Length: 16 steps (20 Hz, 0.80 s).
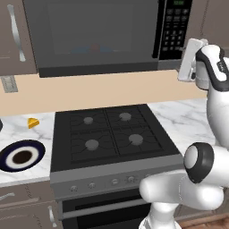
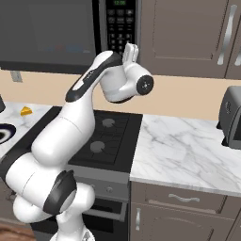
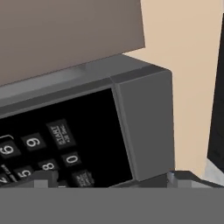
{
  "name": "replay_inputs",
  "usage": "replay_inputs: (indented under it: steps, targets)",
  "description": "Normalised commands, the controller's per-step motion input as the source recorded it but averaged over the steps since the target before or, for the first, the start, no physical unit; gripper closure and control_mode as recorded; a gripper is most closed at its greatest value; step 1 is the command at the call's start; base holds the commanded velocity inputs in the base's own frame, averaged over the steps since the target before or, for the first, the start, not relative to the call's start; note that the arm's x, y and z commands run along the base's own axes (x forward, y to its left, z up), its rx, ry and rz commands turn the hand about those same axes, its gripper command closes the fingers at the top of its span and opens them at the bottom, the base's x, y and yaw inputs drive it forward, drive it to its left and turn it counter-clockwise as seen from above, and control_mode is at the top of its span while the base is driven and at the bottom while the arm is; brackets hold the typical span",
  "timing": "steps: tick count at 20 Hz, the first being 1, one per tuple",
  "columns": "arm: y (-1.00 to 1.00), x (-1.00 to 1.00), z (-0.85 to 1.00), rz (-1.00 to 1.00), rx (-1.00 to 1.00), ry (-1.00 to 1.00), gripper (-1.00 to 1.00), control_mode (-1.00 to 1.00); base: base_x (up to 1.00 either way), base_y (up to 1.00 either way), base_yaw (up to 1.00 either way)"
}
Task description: Pick the bell pepper from the counter and place it in the microwave. Then turn on the microwave.
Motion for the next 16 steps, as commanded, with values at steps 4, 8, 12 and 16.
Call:
replay_inputs:
  steps: [4, 8, 12, 16]
  targets:
    - [0.00, 0.20, -0.04, 0.00, 0.07, 0.06, -1.00, -1.00, 0.00, 0.00, 0.00]
    - [0.00, 0.24, -0.02, 0.01, 0.07, 0.05, -1.00, -1.00, 0.00, 0.00, 0.00]
    - [0.00, 0.29, 0.00, 0.02, 0.09, 0.01, -1.00, -1.00, 0.00, 0.00, 0.00]
    - [0.00, 0.25, 0.00, 0.03, 0.08, 0.00, -1.00, -1.00, 0.00, 0.00, 0.00]
